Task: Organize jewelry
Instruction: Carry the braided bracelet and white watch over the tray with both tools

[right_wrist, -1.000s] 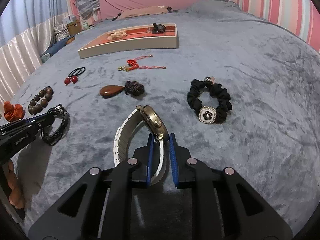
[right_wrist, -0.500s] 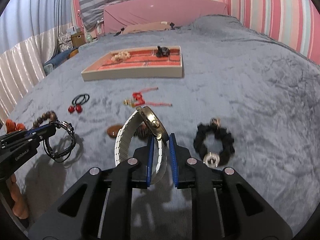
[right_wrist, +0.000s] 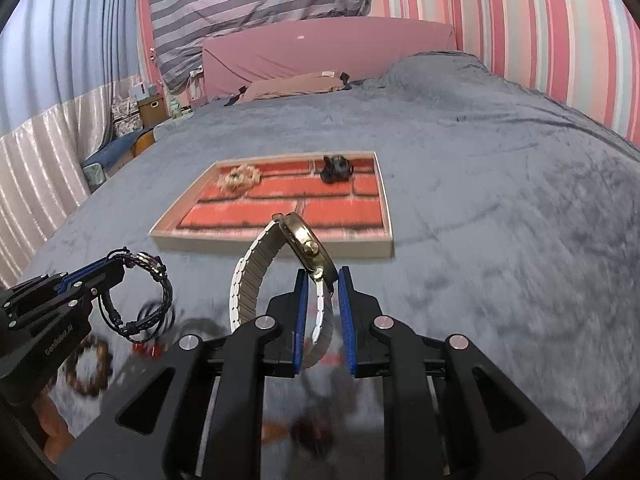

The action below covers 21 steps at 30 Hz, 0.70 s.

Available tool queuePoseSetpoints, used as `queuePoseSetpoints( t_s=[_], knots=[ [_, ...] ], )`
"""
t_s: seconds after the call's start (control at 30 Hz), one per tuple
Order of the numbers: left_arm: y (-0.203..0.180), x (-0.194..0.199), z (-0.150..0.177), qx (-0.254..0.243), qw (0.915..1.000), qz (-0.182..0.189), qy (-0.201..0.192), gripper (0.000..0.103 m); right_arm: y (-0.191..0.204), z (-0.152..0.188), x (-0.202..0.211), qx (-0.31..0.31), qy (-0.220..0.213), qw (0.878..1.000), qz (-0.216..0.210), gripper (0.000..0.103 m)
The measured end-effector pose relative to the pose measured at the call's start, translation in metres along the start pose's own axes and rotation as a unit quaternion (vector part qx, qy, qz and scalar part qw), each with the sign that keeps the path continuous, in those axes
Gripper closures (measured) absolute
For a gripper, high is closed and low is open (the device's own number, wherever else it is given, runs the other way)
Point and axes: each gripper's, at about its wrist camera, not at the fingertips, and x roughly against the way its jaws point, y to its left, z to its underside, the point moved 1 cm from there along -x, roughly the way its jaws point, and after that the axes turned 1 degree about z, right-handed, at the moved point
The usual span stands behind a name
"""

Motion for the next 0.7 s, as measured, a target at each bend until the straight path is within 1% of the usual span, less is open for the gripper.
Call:
queuePoseSetpoints(
  t_s=[0.1,0.2,0.33,0.5,0.57,0.7],
  knots=[
    [0.007,-0.019,-0.025,0.016,0.9999,0.005,0.000,0.093,0.003,-0.022,-0.022,-0.009,0.000,1.000,-0.004,0.087],
    [0.010,-0.036,-0.049,0.011,0.9999,-0.003,-0.008,0.093,0.008,-0.043,-0.046,-0.006,-0.002,1.000,0.002,0.087],
    [0.015,-0.068,-0.074,0.013,0.9998,-0.012,-0.007,0.093,0.011,-0.065,-0.085,-0.007,0.012,1.000,0.005,0.087],
    [0.026,-0.118,-0.096,0.013,0.9996,-0.023,0.013,0.093,0.007,-0.082,-0.126,-0.014,0.023,1.000,0.015,0.087],
    [0.030,-0.135,-0.099,0.014,0.9994,-0.026,0.020,0.093,0.006,-0.087,-0.144,-0.019,0.028,0.999,0.018,0.087],
    [0.041,-0.174,-0.102,0.010,0.9985,-0.039,0.039,0.093,0.005,-0.093,-0.176,-0.008,0.039,0.999,0.032,0.087]
  ],
)
